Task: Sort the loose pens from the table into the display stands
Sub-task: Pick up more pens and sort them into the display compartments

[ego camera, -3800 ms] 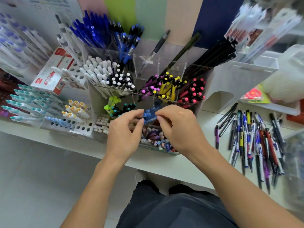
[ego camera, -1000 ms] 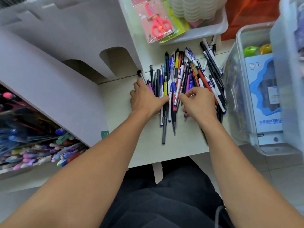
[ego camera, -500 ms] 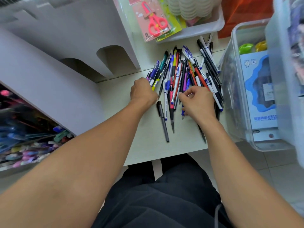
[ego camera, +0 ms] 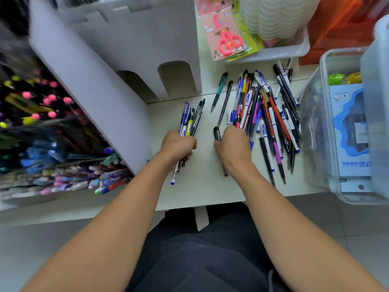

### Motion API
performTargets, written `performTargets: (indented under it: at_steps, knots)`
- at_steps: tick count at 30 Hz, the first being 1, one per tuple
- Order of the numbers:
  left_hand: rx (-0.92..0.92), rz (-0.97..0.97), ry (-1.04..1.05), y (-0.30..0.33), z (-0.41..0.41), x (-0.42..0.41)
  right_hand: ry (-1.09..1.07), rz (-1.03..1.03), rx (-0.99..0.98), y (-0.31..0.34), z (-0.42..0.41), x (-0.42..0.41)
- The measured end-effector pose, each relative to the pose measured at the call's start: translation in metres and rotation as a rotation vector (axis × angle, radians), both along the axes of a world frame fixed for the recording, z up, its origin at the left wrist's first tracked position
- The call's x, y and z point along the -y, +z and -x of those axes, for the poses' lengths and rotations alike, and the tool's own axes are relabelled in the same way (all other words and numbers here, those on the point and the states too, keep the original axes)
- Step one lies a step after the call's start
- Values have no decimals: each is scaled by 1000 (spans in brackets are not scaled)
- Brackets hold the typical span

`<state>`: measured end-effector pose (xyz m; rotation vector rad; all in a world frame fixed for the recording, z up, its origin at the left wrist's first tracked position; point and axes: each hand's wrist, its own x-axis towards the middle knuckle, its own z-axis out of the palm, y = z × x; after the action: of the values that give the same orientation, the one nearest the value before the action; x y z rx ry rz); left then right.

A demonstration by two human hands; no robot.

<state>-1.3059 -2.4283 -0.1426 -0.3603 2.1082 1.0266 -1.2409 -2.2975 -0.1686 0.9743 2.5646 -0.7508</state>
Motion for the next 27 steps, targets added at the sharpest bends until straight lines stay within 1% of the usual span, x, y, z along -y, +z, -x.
performTargets:
  at_steps: [3, 4, 5, 7, 8, 10, 13, 15, 19, 21, 23, 26, 27]
  knots:
    - [71, -136, -5, 16, -6, 4, -119, 54, -108, 8, 11, -16]
    - [76, -167, -33, 23, -8, 6, -152, 119, -168, 17, 13, -24]
    - [73, -192, -71, 30, -9, 8, -187, 232, -253, 29, 14, -30]
    - [62, -240, -159, 49, -10, 11, -240, 566, -387, 61, 18, -37]
    - [57, -261, -207, 61, -11, 13, -208, 685, -434, 78, 20, -37]
    - [44, -292, -290, 85, -12, 17, -89, 735, -504, 108, 27, -35]
    - [16, -347, -322, 123, -11, 29, -40, 856, -573, 144, 36, -22]
    - [16, -405, -297, 149, -10, 41, 30, 879, -585, 167, 40, -6]
    - [-5, -524, -257, 187, -13, 80, 238, 847, -619, 210, 43, 35]
    - [-49, -584, -251, 201, -17, 108, 343, 852, -628, 227, 43, 58]
    - [-120, -632, -199, 211, -22, 139, 456, 851, -660, 244, 47, 86]
    - [-234, -660, -35, 216, -23, 183, 451, 870, -751, 261, 64, 127]
    - [-275, -648, 0, 216, -22, 197, 457, 879, -745, 265, 70, 141]
